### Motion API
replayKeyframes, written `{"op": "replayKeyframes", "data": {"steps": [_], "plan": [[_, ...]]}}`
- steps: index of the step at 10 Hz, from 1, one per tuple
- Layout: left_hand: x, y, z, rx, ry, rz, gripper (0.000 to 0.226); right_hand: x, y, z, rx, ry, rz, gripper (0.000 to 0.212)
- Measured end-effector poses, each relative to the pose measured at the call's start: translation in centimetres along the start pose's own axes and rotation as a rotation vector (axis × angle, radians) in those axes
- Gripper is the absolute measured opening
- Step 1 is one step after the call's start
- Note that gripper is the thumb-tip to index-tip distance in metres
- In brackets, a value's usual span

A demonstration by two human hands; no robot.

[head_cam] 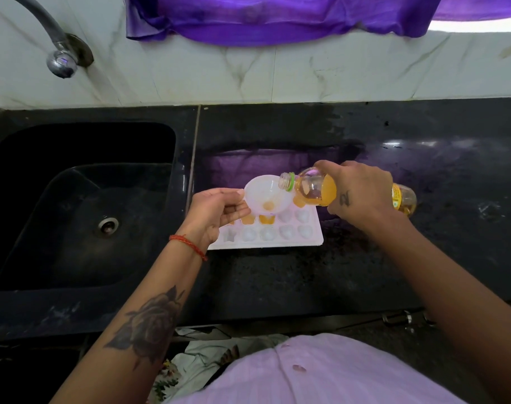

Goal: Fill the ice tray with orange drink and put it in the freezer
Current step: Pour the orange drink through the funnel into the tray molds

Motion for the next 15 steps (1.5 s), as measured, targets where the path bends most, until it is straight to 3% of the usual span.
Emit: {"op": "replayKeyframes", "data": {"steps": [2,5,15], "plan": [[1.4,-0.3,0.1,0.014,0.042,-0.013,0.005,-0.4,-1.6,-0.4,0.054,0.001,-0.020,0.065],[3.1,-0.2,0.3,0.007,0.065,0.029,0.003,-0.5,-2.1,-1.1,0.060,0.005,-0.069,0.056],[3.6,0.1,0.3,0.003,0.072,0.049,0.006,-0.4,-2.3,-1.3,0.042,0.025,-0.109,0.057]]}}
Point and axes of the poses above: each hand's wrist, its own z-axis towards the middle knuckle, its own x-axis out of the palm, y = z × x, the point moved 10 cm from there along z, towards the middle knuckle, and after that the axes turned 5 degrees about z, right-handed, at the moved point
